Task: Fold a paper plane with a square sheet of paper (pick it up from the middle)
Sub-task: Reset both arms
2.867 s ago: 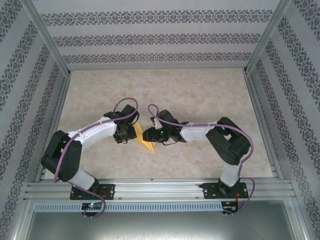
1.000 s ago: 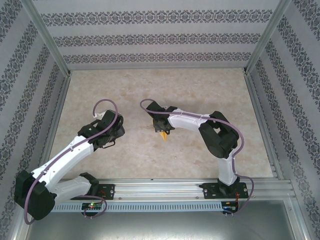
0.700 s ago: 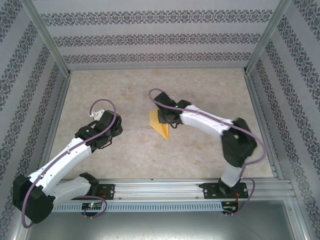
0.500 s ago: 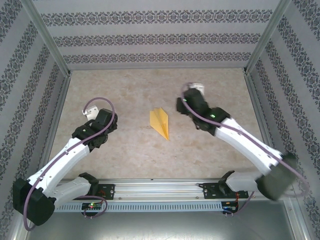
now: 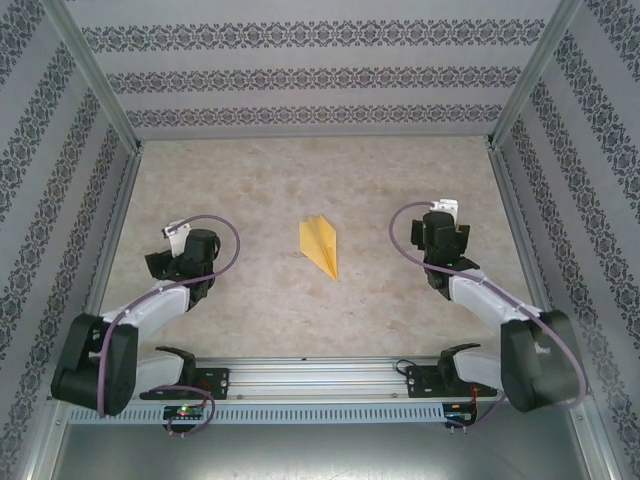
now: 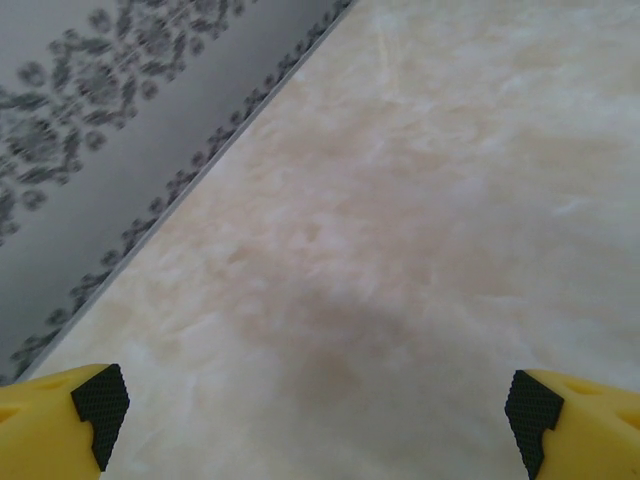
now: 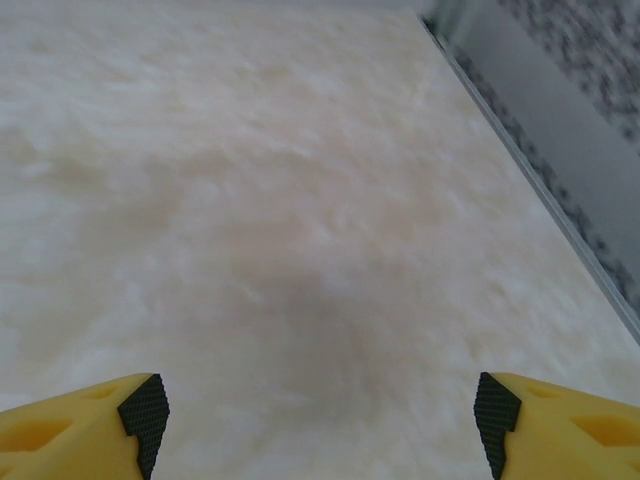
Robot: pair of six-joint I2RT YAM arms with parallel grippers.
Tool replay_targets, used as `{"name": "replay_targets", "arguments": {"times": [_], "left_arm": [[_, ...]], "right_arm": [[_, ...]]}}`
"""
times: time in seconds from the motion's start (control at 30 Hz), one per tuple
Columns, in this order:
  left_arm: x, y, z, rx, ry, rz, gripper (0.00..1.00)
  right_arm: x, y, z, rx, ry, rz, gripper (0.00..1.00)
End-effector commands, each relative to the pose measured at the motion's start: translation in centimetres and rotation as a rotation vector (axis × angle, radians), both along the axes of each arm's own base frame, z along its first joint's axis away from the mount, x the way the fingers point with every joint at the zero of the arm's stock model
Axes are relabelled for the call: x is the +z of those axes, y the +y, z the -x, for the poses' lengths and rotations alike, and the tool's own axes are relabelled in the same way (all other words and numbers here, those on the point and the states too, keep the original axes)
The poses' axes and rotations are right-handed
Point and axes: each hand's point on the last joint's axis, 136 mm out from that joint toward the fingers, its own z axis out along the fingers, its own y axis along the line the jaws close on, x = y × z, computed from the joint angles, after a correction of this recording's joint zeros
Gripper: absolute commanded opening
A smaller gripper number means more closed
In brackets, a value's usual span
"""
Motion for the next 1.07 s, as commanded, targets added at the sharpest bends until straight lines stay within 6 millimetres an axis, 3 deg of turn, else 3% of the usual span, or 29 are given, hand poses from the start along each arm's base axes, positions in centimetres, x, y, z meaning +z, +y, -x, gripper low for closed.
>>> {"name": "replay_targets", "arguments": {"times": [0.0, 0.1, 0.27, 0.37, 0.43, 0.47, 0.5, 0.57, 0.73, 1.03], "left_arm": [[2.3, -0.8, -3.8, -0.098, -0.184, 0.002, 1.0], [2.6, -1.5, -5.3, -0.191, -0.234, -0.011, 1.0], [0.9, -3.0, -6.5, -0.322, -0.229, 0.056, 1.0], [0.0, -5.0, -7.2, -0.458, -0.225, 0.081, 1.0], [-0.8, -4.5, -7.8, -0.449, -0.253, 0.076, 1.0], [-1.7, -4.4, -7.7, -0.435, -0.157, 0.122, 1.0], [-0.9, -4.0, -8.5, -0.44, -0.212, 0.14, 1.0], [-1.6, -3.6, -7.9, -0.423, -0.185, 0.157, 1.0], [-1.4, -4.6, -8.3, -0.48, -0.181, 0.156, 1.0], [-1.3, -4.6, -8.4, -0.483, -0.182, 0.156, 1.0]], "right_arm": [[0.7, 2.1, -2.1, 0.169, -0.145, 0.029, 0.82], [0.2, 3.5, -2.1, 0.28, -0.168, 0.032, 0.82], [-1.0, 1.6, -1.4, 0.263, -0.254, -0.073, 0.84], [-1.3, 1.4, -2.6, 0.246, -0.276, -0.076, 0.84], [-1.6, 0.3, -3.1, 0.181, -0.194, -0.08, 0.84], [-1.6, 0.0, -3.3, 0.17, -0.208, -0.09, 0.97], [-1.4, -0.5, -3.4, 0.142, -0.233, -0.097, 0.98], [-1.3, -1.0, -3.1, 0.117, -0.226, -0.09, 0.98], [-1.3, -0.4, -3.0, 0.125, -0.221, -0.061, 0.98], [-1.4, -0.4, -3.2, 0.139, -0.216, -0.081, 0.98]]}}
